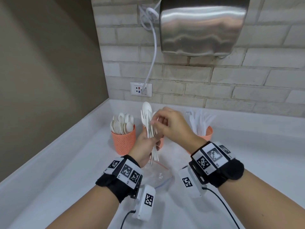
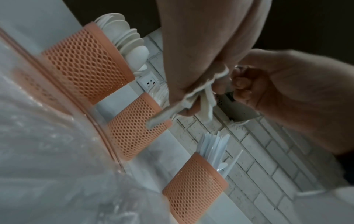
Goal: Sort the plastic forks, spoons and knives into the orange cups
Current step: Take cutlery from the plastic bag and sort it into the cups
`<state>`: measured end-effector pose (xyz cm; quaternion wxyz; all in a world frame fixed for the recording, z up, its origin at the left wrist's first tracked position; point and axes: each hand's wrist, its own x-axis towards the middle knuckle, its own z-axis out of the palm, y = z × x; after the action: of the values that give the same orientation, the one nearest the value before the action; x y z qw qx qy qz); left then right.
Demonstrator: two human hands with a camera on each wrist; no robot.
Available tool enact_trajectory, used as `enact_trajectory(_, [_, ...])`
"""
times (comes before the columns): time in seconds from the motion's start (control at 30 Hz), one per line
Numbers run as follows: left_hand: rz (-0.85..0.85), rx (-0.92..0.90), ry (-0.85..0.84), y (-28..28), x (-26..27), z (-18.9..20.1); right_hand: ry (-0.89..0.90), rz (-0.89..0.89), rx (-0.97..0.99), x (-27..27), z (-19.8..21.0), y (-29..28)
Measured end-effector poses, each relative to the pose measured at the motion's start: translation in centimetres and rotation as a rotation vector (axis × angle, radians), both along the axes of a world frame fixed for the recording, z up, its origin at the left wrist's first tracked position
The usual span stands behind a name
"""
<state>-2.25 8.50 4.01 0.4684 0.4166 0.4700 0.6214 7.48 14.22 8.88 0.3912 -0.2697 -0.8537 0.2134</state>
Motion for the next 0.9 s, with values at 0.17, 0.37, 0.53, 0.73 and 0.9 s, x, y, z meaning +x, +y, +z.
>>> enact_trajectory(0.17, [-0.034,0.017,0.059,-0.2,0.0,-0.1,-0.122,-0.117,-0.168,-1.6,-0.8,-0.7])
enact_trajectory(0.37, [-0.117,0.081,-0.192,-0.2,-0.5,-0.2,-0.001,-0.007,-0.622,-1.1,-1.1,-0.1])
enact_trajectory(0.53, [-0.136,0.120,-0.237,-0.2,-0.4,-0.1,0.024,0.035,-0.681,-0.5,-0.8,0.1])
enact_trajectory(0.73, [-0.115,0.106,-0.270,0.4,-1.0,-0.3,0.196,0.151,-0.819,0.2,-0.9,0.2])
enact_trajectory(0.9, [-0.049,0.070,-0.186,0.5,-1.4,-0.3,0.148,0.115,-0.510,0.1,-2.3,0.5])
